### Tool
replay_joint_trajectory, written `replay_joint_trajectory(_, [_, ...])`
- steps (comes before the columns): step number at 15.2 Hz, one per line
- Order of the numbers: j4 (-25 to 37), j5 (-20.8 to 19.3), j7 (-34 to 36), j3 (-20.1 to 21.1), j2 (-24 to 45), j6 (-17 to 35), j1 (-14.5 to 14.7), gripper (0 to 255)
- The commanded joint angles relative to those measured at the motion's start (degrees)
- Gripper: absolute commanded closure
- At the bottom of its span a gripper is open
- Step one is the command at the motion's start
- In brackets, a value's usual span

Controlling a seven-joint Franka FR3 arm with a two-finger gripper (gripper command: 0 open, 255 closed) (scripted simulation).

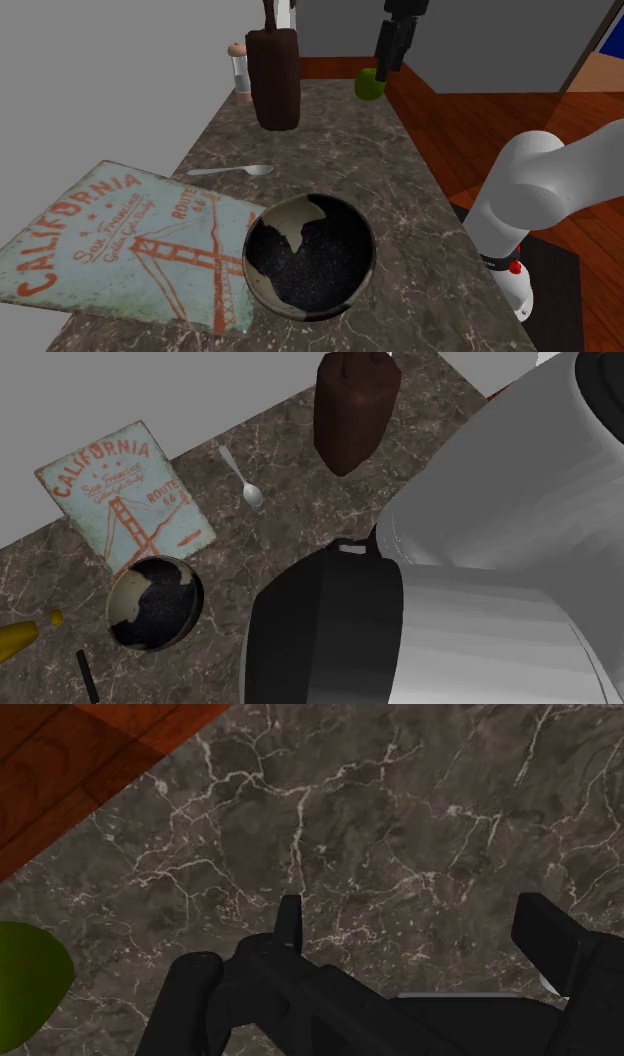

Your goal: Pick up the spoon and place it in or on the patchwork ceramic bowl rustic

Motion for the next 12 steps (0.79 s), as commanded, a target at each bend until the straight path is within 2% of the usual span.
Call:
replay_joint_trajectory(1, [0.0,0.0,0.0,0.0,0.0,0.0,0.0,0])
replay_joint_trajectory(12, [0.21,5.48,0.89,6.03,14.6,17.53,4.74,0])
